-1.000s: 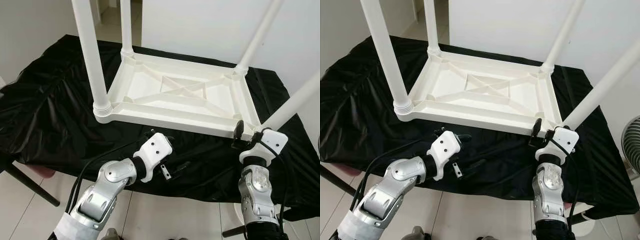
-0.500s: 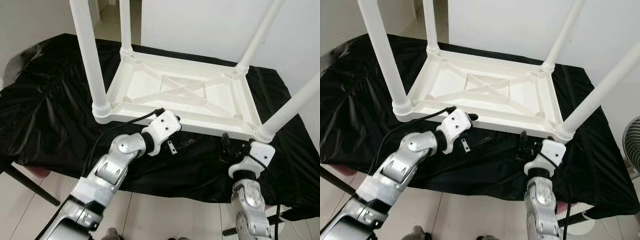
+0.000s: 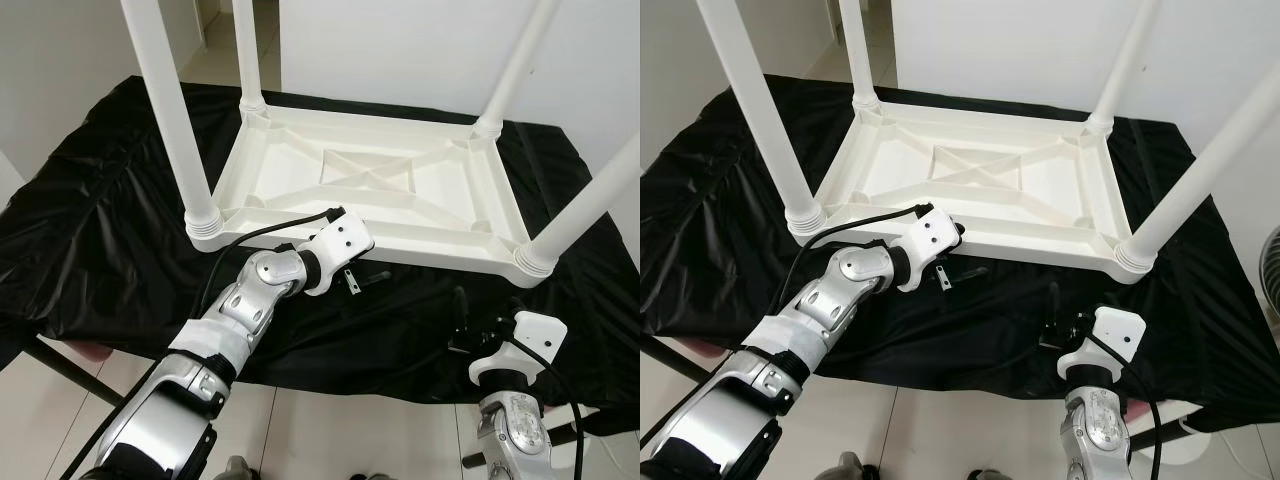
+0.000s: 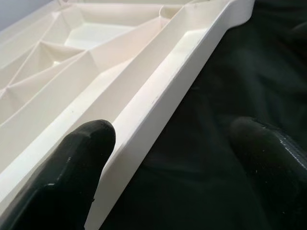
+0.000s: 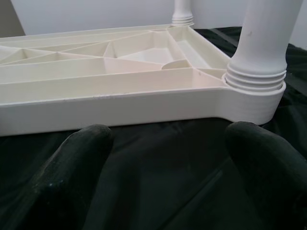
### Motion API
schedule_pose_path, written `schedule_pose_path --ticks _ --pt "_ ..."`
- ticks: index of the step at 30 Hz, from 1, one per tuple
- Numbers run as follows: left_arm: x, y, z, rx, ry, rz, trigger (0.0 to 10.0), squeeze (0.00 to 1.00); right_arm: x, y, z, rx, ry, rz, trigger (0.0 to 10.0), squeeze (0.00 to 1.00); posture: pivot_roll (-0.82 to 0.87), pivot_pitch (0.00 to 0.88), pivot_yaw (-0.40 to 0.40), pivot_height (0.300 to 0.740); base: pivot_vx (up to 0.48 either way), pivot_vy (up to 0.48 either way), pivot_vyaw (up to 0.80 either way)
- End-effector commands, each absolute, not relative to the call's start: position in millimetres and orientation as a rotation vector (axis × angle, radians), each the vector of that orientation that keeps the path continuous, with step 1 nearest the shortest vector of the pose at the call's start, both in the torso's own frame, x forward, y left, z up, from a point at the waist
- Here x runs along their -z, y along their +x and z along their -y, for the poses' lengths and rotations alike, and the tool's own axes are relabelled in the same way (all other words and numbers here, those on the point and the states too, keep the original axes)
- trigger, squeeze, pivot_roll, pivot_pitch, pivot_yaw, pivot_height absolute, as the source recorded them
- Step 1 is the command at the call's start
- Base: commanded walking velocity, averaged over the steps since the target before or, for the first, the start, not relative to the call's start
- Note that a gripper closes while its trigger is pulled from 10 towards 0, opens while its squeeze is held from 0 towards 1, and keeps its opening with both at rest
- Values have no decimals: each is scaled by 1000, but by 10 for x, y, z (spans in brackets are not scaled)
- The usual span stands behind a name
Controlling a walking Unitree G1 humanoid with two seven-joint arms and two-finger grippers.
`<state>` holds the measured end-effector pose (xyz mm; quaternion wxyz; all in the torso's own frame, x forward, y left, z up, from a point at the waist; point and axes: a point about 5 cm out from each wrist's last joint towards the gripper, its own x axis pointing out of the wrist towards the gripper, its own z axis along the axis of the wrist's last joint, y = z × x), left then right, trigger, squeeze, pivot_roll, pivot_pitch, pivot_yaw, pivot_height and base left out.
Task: Building children table
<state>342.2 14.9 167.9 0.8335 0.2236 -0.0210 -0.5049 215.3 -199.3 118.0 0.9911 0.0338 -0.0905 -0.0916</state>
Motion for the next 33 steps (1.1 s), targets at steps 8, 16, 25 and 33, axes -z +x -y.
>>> schedule_pose_path --ticks 8,16,25,33 --pt "-1690 3670 -141 969 541 -11 10000 0 -1204 2087 1887 142 90 163 10000 0 -37 105 61 740 0 0 0" --pt "-1576 3754 -210 895 587 -117 10000 0 -1223 2079 1849 122 94 154 10000 0 -40 111 62 740 0 0 0" --pt "-1473 3824 -366 785 616 -217 10000 0 -1231 2104 1823 105 95 147 10000 0 -32 111 62 740 0 0 0" --pt "-1441 3827 -405 783 634 -237 902 0 -1236 2117 1815 104 95 146 10000 0 -31 112 65 740 0 0 0"
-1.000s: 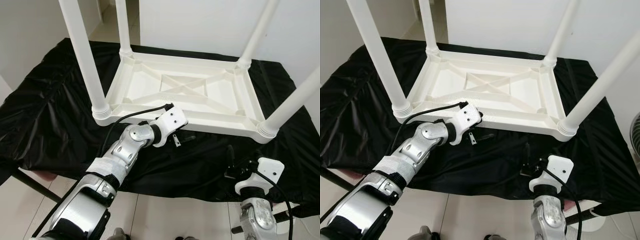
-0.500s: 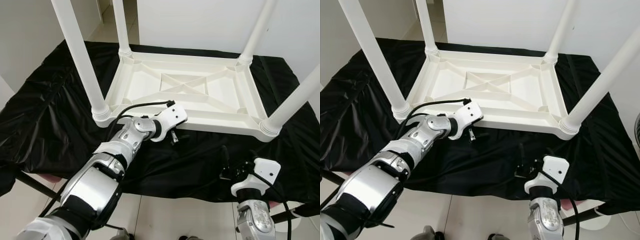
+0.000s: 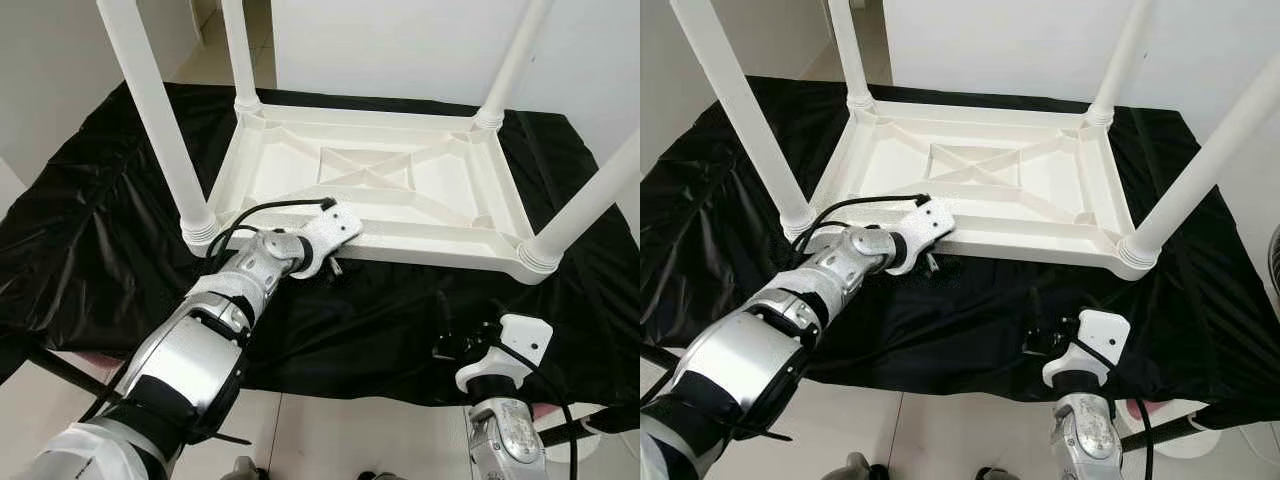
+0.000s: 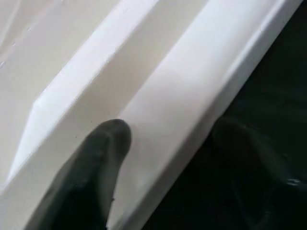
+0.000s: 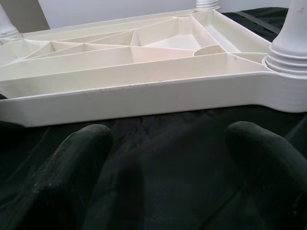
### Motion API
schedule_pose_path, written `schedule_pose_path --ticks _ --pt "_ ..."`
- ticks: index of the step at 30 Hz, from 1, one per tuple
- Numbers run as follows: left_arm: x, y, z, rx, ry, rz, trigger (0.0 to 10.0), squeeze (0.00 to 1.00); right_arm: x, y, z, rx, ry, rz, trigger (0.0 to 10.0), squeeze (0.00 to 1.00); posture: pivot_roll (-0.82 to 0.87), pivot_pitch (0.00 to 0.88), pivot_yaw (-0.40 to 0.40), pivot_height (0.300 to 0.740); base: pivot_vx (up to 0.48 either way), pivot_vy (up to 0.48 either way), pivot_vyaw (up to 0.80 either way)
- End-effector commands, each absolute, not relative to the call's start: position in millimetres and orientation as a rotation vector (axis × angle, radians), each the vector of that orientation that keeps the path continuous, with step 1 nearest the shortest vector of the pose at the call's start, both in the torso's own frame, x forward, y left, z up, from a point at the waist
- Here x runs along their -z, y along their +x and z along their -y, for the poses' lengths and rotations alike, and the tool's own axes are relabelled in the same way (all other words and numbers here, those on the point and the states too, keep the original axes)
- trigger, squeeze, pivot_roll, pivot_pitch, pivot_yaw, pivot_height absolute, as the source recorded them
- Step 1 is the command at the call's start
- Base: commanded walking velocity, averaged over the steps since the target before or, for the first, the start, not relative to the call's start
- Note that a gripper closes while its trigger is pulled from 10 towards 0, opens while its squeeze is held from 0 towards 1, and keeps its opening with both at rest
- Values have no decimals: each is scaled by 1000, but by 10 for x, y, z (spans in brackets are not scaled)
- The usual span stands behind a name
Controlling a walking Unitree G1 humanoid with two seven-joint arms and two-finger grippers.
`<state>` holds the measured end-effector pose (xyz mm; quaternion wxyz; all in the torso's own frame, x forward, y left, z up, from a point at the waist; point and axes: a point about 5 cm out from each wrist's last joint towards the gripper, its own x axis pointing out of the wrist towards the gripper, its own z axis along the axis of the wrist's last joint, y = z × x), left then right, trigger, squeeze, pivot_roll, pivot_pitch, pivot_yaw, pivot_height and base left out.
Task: Building children table
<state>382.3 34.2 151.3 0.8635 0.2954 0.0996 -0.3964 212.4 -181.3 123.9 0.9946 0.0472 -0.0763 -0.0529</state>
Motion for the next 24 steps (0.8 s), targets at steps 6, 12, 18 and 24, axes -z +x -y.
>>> schedule_pose_path --ticks 6,12,18,24 --pt "-1417 3823 -423 786 653 -243 1647 0 -1238 2124 1830 108 91 144 10000 0 -31 114 66 740 0 0 0" --pt "-1389 3811 -428 793 650 -246 0 0 -1239 2124 1834 109 88 142 10000 0 -26 119 63 740 0 0 0" --pt "-1264 3766 -516 783 589 -258 0 0 -1248 2158 1844 99 78 142 10000 0 -11 121 50 740 0 0 0" --pt "-1177 3726 -589 752 520 -249 0 0 -1250 2192 1837 88 77 141 10000 0 5 122 41 740 0 0 0"
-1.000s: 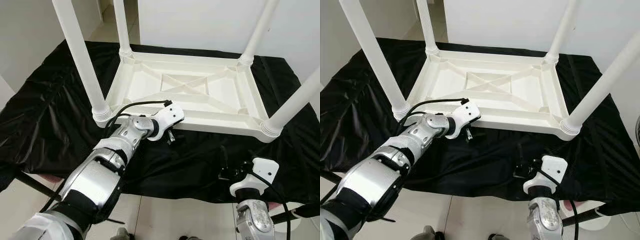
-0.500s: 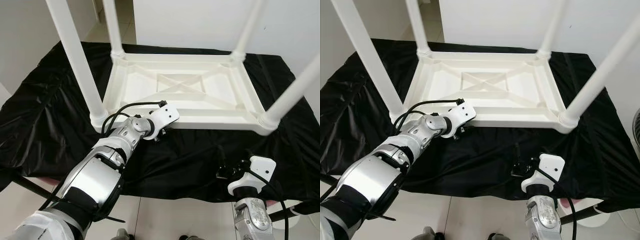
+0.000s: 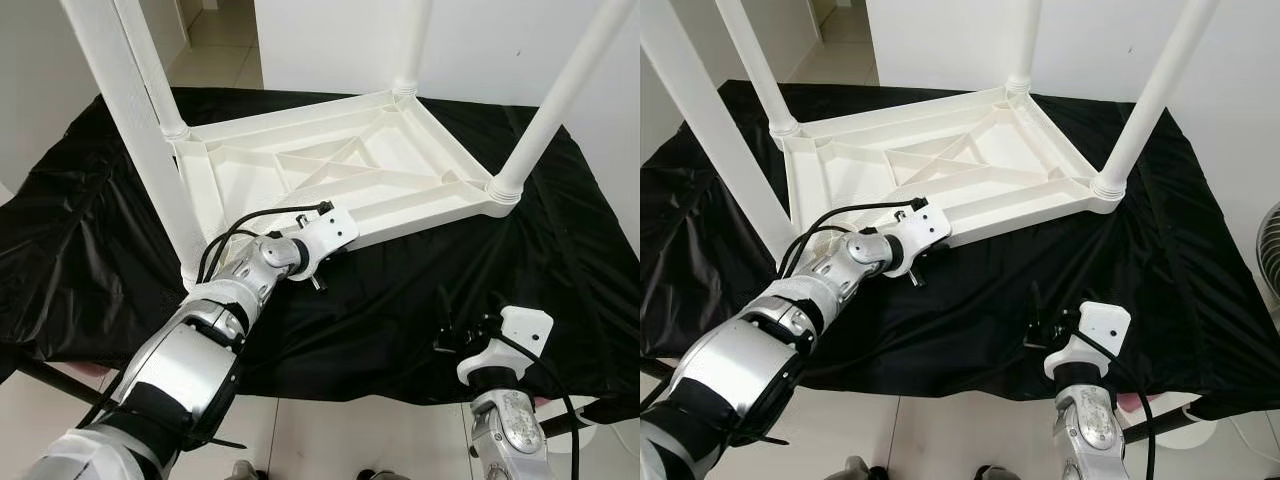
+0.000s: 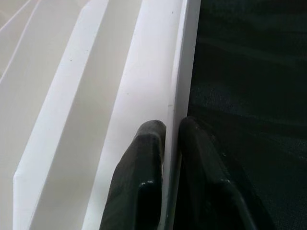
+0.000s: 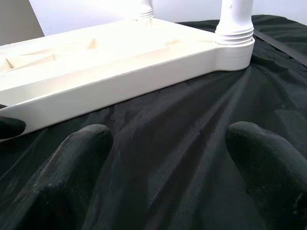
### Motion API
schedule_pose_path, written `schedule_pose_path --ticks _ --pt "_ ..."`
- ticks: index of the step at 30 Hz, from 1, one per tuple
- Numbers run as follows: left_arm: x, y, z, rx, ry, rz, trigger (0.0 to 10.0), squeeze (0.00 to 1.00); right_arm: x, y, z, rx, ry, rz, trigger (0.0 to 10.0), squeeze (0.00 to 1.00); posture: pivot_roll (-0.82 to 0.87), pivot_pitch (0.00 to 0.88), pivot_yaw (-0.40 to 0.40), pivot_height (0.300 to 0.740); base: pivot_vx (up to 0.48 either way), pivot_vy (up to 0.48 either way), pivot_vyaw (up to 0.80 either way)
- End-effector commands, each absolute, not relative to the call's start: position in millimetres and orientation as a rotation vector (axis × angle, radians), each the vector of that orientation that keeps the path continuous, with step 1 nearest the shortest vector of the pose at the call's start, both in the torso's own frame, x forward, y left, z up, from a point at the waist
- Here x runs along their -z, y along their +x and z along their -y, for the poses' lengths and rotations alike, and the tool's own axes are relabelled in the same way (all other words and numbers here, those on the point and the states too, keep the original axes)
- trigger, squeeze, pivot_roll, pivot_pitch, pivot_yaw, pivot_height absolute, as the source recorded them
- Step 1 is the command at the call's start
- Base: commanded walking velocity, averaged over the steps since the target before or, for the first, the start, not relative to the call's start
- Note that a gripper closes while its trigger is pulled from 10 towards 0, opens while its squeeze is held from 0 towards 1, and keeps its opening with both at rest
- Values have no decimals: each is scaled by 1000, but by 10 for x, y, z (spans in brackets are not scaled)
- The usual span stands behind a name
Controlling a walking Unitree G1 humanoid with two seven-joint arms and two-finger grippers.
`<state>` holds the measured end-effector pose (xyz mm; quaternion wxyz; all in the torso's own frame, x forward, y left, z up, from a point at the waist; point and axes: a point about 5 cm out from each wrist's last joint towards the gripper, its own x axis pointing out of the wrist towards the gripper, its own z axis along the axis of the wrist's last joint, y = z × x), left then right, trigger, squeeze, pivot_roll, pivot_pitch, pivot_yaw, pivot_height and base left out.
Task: Building children table
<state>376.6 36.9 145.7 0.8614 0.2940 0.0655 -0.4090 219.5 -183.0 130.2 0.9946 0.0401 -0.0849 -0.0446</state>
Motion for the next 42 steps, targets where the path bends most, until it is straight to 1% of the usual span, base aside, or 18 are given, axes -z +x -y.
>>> schedule_pose_path --ticks 1,10,12,14,16,19,21,23,25,27,29,32,37,38,39,40,41,42 --pt "-1177 3726 -589 752 520 -249 0 0 -1250 2192 1837 88 77 141 10000 0 5 122 41 740 0 0 0" --pt "-1076 3630 -648 771 485 -222 0 0 -1260 2242 1826 69 75 143 10000 0 30 122 20 740 0 0 0" --pt "-1041 3581 -670 803 485 -214 0 0 -1263 2262 1822 62 74 144 10000 0 40 119 16 740 0 0 0" --pt "-961 3464 -741 874 498 -212 0 0 -1278 2314 1812 49 73 150 10000 0 45 118 13 740 0 0 0" --pt "-961 3464 -741 874 498 -212 0 0 -1278 2314 1812 49 73 150 10000 0 45 118 13 740 0 0 0" --pt "-902 3312 -849 986 526 -212 0 0 -1291 2353 1816 37 69 154 10000 0 52 118 8 740 0 0 0" --pt "-902 3312 -849 986 526 -212 0 0 -1291 2353 1816 37 69 154 10000 0 52 118 8 740 0 0 0" --pt "-894 3228 -942 1046 547 -212 0 0 -1292 2360 1822 32 66 154 10000 0 54 119 7 740 0 0 0" --pt "-894 3228 -942 1046 547 -212 0 0 -1292 2360 1822 32 66 154 10000 0 54 119 7 740 0 0 0" --pt "-890 3186 -1000 1067 561 -215 0 0 -1295 2365 1827 30 64 155 10000 0 54 119 7 740 0 0 0" --pt "-856 3121 -1169 1088 606 -241 0 0 -1304 2381 1846 28 58 158 10000 0 54 115 0 740 0 0 0" --pt "-858 3090 -1251 1088 613 -257 0 0 -1307 2393 1855 26 55 159 10000 0 55 111 -3 740 0 0 0" --pt "-912 3031 -1308 1083 623 -255 0 0 -1315 2412 1859 19 53 165 10000 0 65 107 -7 740 0 0 0" --pt "-943 3038 -1287 1069 624 -238 5725 0 -1313 2426 1854 16 54 166 10000 0 68 106 -7 740 0 0 0" --pt "-943 3038 -1287 1069 624 -238 5725 0 -1313 2426 1854 16 54 166 10000 0 68 106 -7 740 0 0 0" --pt "-997 3042 -1236 1059 607 -214 10000 0 -1317 2447 1837 7 58 169 10000 0 71 103 -9 740 0 0 0" --pt "-997 3042 -1236 1059 607 -214 10000 0 -1317 2447 1837 7 58 169 10000 0 71 103 -9 740 0 0 0" --pt "-1089 3049 -1163 1045 580 -159 10000 0 -1324 2472 1815 -5 60 173 10000 0 79 100 -13 740 0 0 0"
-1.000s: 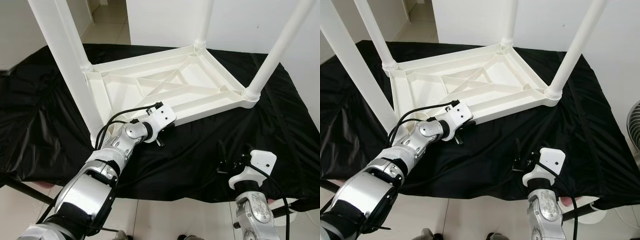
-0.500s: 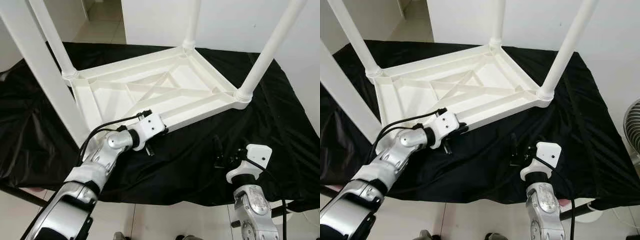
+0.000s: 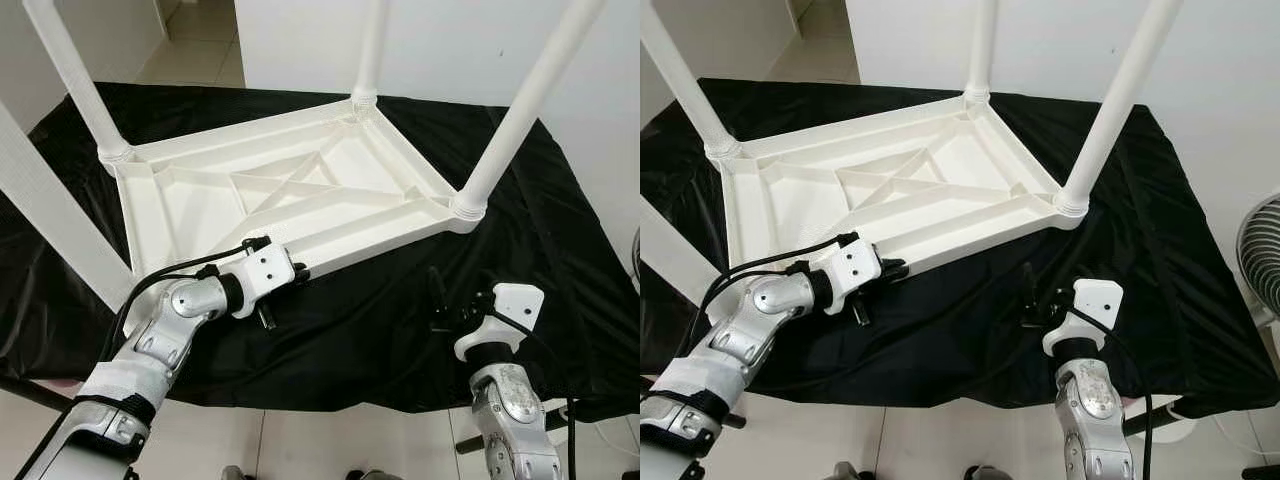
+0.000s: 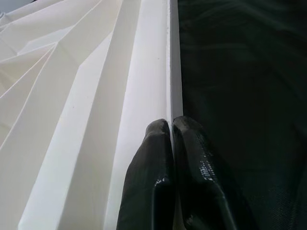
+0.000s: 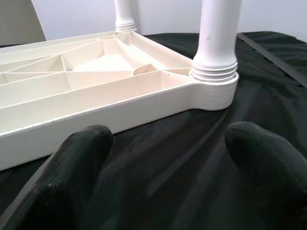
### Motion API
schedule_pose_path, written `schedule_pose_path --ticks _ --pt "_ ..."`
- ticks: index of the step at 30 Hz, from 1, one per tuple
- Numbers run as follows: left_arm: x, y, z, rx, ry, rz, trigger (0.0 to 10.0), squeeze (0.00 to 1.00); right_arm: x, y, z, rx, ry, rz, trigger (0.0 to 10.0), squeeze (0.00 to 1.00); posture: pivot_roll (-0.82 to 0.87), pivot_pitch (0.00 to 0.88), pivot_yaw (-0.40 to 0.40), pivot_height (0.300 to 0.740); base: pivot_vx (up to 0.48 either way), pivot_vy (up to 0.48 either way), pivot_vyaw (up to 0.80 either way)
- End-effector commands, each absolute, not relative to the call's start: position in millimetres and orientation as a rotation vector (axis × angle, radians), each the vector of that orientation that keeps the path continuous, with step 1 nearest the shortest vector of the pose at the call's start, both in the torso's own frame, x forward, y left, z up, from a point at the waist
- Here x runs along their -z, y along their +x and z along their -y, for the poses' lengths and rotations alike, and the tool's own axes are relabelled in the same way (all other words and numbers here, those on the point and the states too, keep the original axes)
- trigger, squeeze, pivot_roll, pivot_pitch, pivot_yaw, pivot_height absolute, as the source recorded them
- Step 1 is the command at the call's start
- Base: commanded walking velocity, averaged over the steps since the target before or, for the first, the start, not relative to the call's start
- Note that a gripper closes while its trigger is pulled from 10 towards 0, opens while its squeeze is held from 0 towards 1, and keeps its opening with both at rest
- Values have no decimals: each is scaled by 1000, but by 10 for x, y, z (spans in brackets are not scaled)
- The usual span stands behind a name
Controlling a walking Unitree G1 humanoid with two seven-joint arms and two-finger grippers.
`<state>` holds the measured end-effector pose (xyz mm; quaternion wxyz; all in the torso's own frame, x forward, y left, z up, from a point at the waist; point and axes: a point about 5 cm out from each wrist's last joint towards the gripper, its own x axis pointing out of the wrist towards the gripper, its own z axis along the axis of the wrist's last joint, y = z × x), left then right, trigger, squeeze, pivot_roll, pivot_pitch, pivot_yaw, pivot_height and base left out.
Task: Building children table
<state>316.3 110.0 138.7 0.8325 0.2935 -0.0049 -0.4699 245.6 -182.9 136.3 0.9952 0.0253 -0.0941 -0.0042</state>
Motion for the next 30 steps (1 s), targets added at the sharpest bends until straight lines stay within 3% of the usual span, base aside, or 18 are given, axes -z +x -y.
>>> schedule_pose_path --ticks 1,7,8,9,20,21,30 --pt "-1089 3049 -1163 1045 580 -159 10000 0 -1324 2472 1815 -5 60 173 10000 0 79 100 -13 740 0 0 0" --pt "-1437 3016 -985 958 423 35 10000 0 -1337 2548 1798 -30 54 180 10000 0 98 105 -21 740 0 0 0" --pt "-1489 3015 -967 927 381 65 10000 43 -1340 2564 1799 -32 53 181 10000 0 103 106 -23 740 0 0 0" --pt "-1521 3007 -959 909 355 78 10000 1000 -1343 2575 1799 -33 53 182 10000 0 105 107 -24 740 0 0 0" --pt "-1686 2979 -985 824 312 142 10000 1000 -1370 2659 1757 -56 57 196 10000 0 119 106 -32 740 0 0 0" --pt "-1705 2953 -1003 824 320 144 10000 0 -1374 2670 1760 -57 57 198 10000 0 128 106 -36 740 0 0 0" --pt "-1744 2709 -1145 808 304 150 10000 0 -1375 2735 1763 -74 52 200 10000 0 167 114 -62 740 0 0 0"
